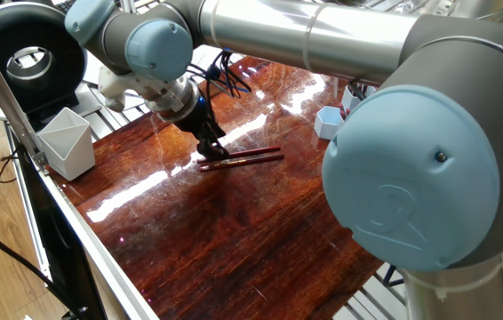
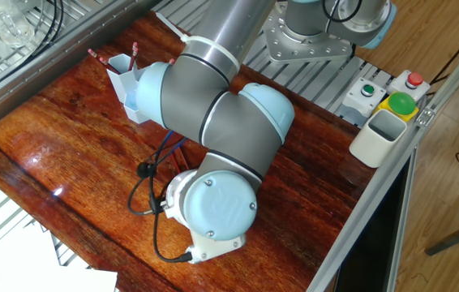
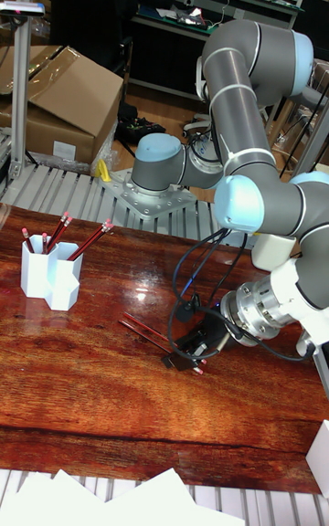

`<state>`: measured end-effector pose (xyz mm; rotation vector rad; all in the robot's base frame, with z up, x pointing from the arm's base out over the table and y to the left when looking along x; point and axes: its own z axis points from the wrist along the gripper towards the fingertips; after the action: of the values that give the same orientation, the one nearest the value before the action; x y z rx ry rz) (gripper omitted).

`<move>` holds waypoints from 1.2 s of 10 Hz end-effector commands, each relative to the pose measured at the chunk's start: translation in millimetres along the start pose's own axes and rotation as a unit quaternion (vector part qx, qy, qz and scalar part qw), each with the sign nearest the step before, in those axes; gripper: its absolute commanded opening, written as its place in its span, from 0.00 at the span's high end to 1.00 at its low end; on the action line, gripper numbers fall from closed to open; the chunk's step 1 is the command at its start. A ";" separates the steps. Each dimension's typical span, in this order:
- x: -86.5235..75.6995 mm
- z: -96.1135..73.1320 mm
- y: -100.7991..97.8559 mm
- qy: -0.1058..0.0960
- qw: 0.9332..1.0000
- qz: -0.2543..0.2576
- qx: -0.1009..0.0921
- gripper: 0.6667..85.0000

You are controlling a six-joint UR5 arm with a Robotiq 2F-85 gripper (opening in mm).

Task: Put the pen into the pen holder

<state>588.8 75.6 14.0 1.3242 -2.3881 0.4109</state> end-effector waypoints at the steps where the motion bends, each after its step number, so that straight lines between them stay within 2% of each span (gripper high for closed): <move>1: -4.3 3.0 4.2 -0.008 1.000 0.007 -0.004 0.40; 3: -5.1 5.8 6.2 -0.009 1.000 0.013 -0.001 0.44; 12: -8.9 7.4 5.0 -0.013 1.000 0.014 0.009 0.46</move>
<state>586.5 79.7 4.4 1.3130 -2.4201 0.4352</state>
